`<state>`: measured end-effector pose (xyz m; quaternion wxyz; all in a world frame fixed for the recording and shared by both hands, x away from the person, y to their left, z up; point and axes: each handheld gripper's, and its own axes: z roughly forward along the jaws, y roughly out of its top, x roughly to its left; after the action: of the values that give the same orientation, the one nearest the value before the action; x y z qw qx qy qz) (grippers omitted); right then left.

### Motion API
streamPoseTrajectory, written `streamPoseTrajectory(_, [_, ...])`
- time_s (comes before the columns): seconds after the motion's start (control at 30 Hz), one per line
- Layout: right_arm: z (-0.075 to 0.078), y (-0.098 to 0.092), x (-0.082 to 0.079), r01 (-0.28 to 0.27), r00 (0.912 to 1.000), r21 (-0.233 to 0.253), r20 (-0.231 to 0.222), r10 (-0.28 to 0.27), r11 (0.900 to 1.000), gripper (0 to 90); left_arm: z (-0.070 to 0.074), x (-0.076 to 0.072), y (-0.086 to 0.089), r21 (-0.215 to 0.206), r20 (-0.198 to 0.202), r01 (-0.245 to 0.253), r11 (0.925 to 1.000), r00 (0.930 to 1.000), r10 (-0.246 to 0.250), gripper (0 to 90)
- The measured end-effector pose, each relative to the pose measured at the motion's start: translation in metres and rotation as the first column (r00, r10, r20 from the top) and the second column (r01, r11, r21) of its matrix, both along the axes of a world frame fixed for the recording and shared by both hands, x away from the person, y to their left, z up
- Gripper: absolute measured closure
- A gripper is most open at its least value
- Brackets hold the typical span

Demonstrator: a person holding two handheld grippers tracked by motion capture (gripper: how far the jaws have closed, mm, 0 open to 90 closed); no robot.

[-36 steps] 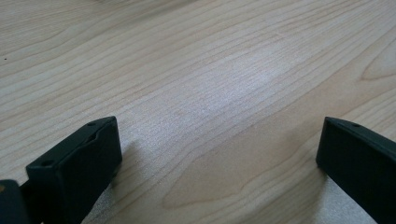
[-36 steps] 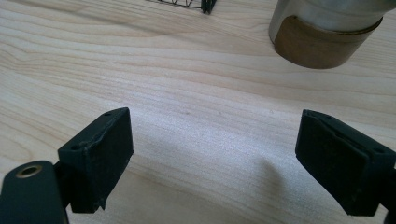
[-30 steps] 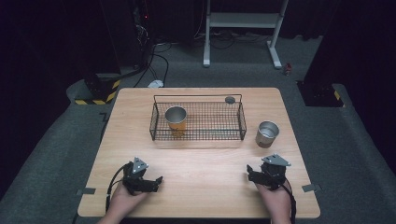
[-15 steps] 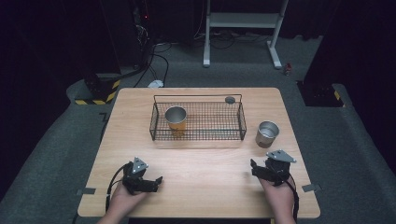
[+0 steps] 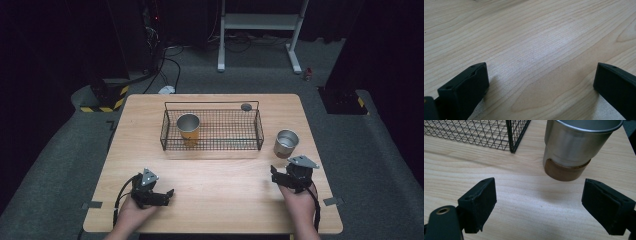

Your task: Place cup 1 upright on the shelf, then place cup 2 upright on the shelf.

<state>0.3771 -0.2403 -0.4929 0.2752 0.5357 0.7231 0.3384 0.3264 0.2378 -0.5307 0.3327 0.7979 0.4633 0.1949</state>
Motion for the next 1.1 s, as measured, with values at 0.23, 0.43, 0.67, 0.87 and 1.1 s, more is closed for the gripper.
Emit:
streamPoseTrajectory(0.23, [-0.002, -0.005, 0.009, 0.005, 1.0, -0.004, 0.007, -0.005, 1.0, 12.2, 0.0, 0.0, 0.0, 0.002, 0.001, 0.001, 1.0, 1.0, -0.001, 0.3])
streamPoseTrajectory(0.43, [0.001, -0.007, 0.022, 0.024, 0.9997, -0.014, 0.003, -0.024, 1.0, 10.8, 0.0, 0.0, 0.0, 0.0, 0.0, -0.003, 1.0, 1.0, 0.003, 0.3])
streamPoseTrajectory(0.67, [0.003, -0.006, 0.036, 0.053, 0.9986, -0.01, -0.004, -0.053, 0.999, 10.6, 0.0, 0.0, 0.0, 0.004, 0.003, -0.002, 1.0, 1.0, 0.002, 0.5])
streamPoseTrajectory(0.87, [0.002, -0.011, 0.043, 0.092, 0.9958, 0.002, 0.0, -0.092, 0.996, 10.2, 0.0, 0.0, 0.0, 0.003, 0.002, 0.002, 1.0, 1.0, -0.002, 0.5])
streamPoseTrajectory(1.1, [0.0, -0.011, 0.056, 0.097, 0.9953, 0.005, 0.004, -0.097, 0.995, 10.2, 0.0, 0.0, 0.0, 0.0, -0.001, 0.008, 1.0, 1.0, -0.008, 0.3])
